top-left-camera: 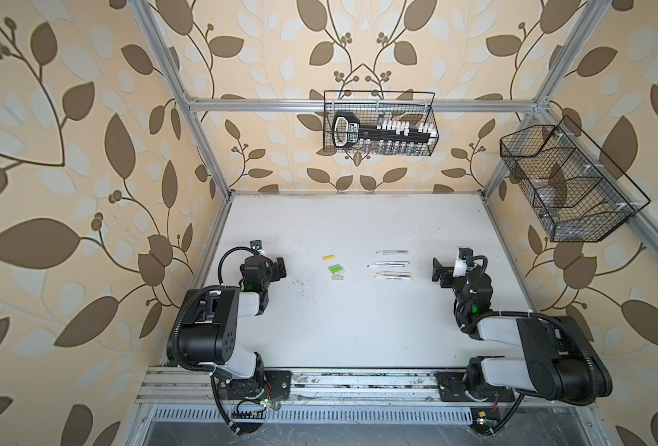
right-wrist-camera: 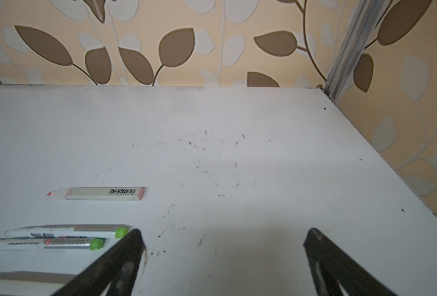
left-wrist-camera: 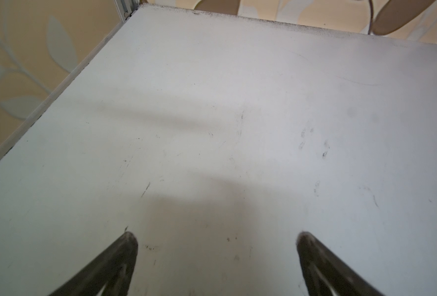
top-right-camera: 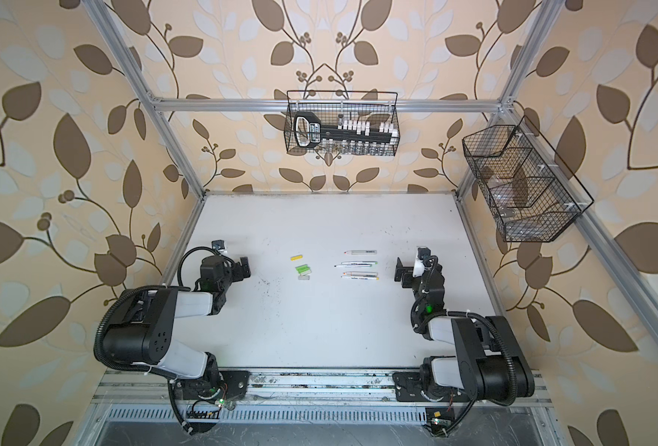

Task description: Insert the pens into the pen caps

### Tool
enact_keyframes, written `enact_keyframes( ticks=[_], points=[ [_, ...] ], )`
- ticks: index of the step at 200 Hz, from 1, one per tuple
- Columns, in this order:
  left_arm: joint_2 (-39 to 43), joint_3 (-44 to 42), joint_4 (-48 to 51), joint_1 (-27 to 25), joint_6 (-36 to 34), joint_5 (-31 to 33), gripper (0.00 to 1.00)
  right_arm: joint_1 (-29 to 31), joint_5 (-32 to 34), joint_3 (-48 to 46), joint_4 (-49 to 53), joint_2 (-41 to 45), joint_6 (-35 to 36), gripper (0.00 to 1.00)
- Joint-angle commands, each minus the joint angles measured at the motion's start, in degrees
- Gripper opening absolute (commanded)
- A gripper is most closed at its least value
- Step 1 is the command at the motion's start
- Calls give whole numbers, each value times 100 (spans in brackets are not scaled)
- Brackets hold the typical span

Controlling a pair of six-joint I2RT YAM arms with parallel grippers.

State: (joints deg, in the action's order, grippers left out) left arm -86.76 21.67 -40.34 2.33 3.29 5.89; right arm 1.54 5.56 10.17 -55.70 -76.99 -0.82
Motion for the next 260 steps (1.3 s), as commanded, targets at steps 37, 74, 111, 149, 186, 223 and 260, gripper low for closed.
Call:
enact_keyframes(
  ticks=[37,74,111,149,186,223,260],
  points=[
    [80,140,-60,8,-87,-72,99,4,38,55,-125,-4,67,100],
    [388,420,691,-98,-25,435,99,4,37,48,-126,-10,61,100],
    [769,1133,1903,-602,-149,1458,99,-5,26,55,-127,-9,64,100],
    [917,2237,3547,-884,735,2125,99,-100,-136,70,-110,-19,11,100],
    [1083,2982,4960,-1451,1322,2894,99,-176,-277,122,-46,-51,-34,100],
    [1311,3437,6214,-1696,1955,2726,99,-154,-240,95,-63,-20,-20,100],
    [1673,3471,6711,-1701,2242,2091,99,-6,-46,444,709,253,93,100]
  ],
)
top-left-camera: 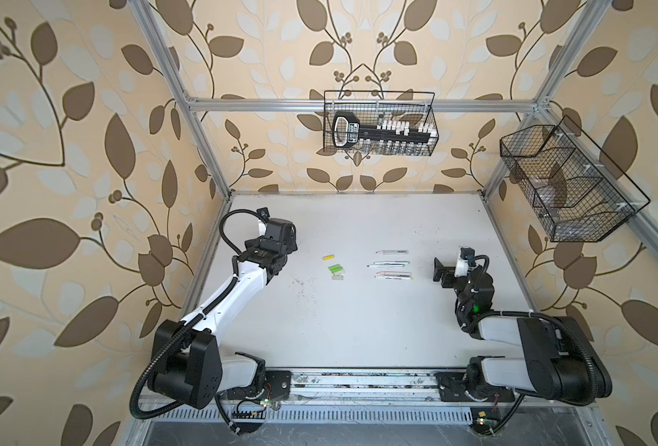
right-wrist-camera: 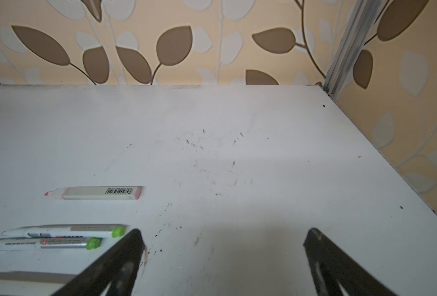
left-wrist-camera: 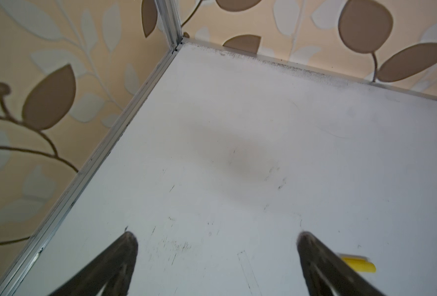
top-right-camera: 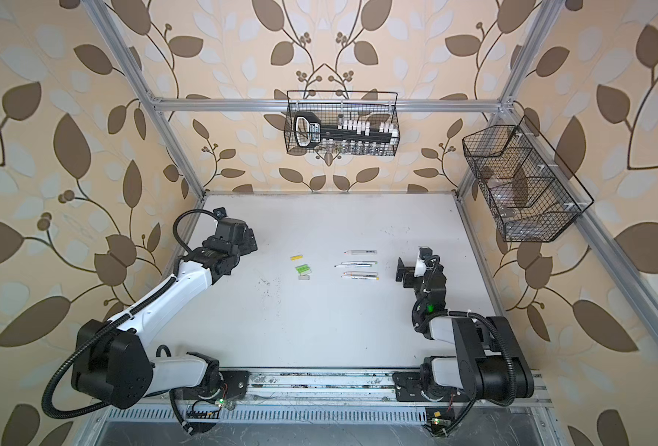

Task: Insert the pens into the pen caps
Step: 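Move the right gripper over the white pink-ended cap while the left arm rises toward center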

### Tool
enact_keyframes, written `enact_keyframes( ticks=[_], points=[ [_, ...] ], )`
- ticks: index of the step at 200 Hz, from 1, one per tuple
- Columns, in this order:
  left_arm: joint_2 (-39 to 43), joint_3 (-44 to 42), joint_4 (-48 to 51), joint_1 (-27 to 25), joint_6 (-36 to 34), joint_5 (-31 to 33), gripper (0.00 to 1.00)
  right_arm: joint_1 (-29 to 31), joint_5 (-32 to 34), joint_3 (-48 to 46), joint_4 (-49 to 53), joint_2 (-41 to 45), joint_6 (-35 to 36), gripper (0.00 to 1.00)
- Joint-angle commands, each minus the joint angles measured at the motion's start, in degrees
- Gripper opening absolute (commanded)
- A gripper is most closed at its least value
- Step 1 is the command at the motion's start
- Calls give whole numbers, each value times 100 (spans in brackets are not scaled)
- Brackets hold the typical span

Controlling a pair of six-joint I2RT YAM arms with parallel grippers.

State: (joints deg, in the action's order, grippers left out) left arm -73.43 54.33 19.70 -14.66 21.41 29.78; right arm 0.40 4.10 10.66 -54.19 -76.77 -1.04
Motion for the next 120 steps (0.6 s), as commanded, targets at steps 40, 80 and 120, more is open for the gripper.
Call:
enact_keyframes(
  ticks=[40,80,120],
  points=[
    [418,373,1295,-11,444,-1281,99,556,176,1401,2820,716,159,100],
    [386,705,2166,-11,263,-2022,99,1421,-178,2586,5015,878,47,99],
    [698,578,2456,-11,-22,-2783,99,2258,-964,3383,6245,637,-22,97]
  ],
)
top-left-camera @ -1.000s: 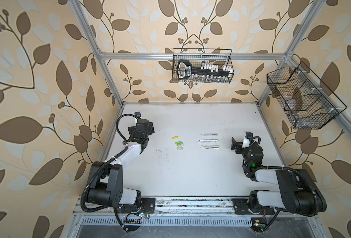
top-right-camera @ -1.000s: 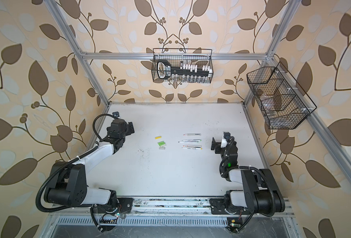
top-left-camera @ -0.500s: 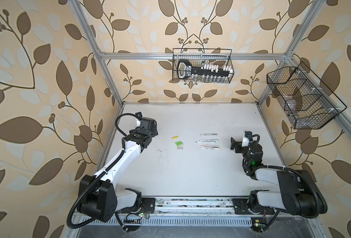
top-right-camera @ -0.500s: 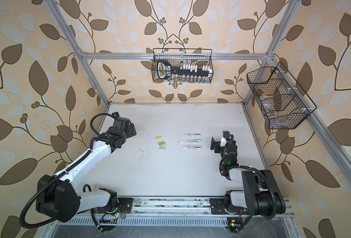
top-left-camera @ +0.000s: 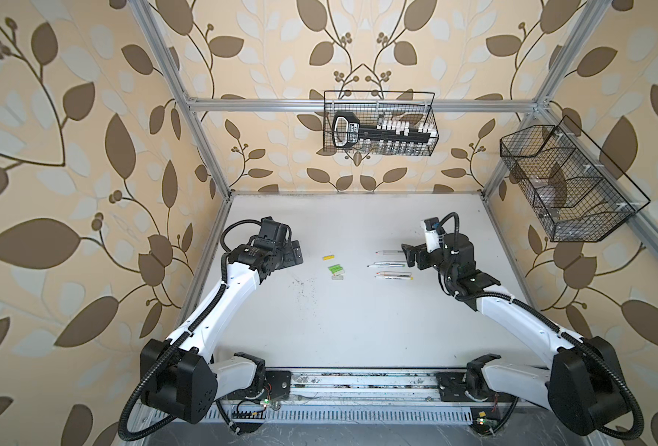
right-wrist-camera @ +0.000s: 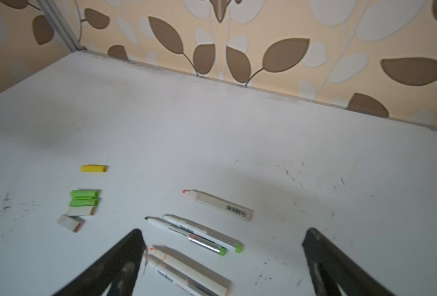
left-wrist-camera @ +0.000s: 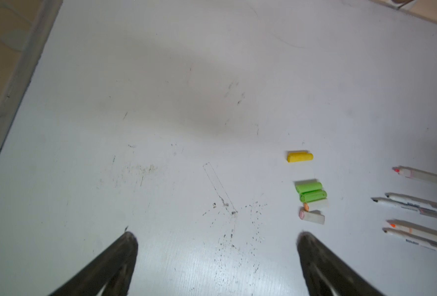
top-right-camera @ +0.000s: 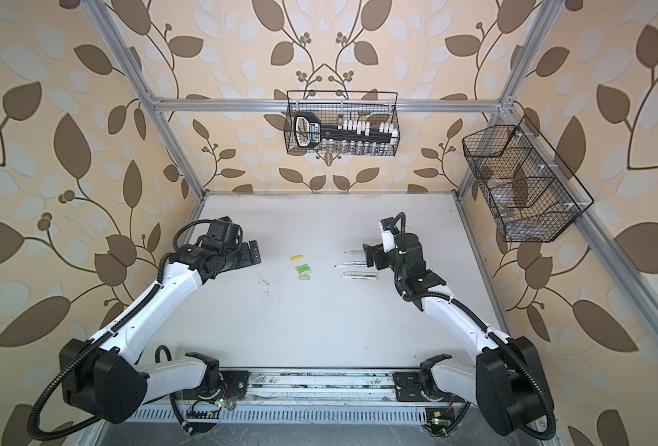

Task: Insert the pens into the pen caps
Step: 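Move the right gripper over the white pink-ended cap while the left arm rises toward center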

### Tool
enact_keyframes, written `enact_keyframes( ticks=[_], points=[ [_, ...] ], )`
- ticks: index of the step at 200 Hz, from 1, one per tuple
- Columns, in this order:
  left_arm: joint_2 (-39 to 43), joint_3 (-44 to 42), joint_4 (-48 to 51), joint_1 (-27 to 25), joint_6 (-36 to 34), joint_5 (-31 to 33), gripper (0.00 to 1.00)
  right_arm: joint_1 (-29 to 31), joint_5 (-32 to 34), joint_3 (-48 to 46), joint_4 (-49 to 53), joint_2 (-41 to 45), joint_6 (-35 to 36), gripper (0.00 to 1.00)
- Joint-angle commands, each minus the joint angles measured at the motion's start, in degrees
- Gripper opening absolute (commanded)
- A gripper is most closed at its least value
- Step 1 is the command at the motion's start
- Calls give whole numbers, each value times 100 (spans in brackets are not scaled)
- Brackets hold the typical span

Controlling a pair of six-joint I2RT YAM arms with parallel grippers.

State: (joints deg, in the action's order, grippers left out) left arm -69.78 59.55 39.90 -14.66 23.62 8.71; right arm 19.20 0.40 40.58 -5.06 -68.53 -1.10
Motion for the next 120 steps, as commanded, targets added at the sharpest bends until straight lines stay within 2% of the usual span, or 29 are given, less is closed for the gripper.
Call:
enact_keyframes(
  ticks=[1,30,55,120],
  points=[
    [346,47,433,-7,-247,-695,99,398,-625,412,1358,-205,-14,97],
    [650,-82,444,-10,-305,-1367,99,1004,-1367,973,1959,-900,-11,94],
    [912,-216,428,-2,-341,-1655,99,1466,-1623,1413,2202,-1614,-102,91],
    [1347,-396,441,98,-203,-1218,99,2164,-2067,2271,1589,-3192,-811,89]
  ],
)
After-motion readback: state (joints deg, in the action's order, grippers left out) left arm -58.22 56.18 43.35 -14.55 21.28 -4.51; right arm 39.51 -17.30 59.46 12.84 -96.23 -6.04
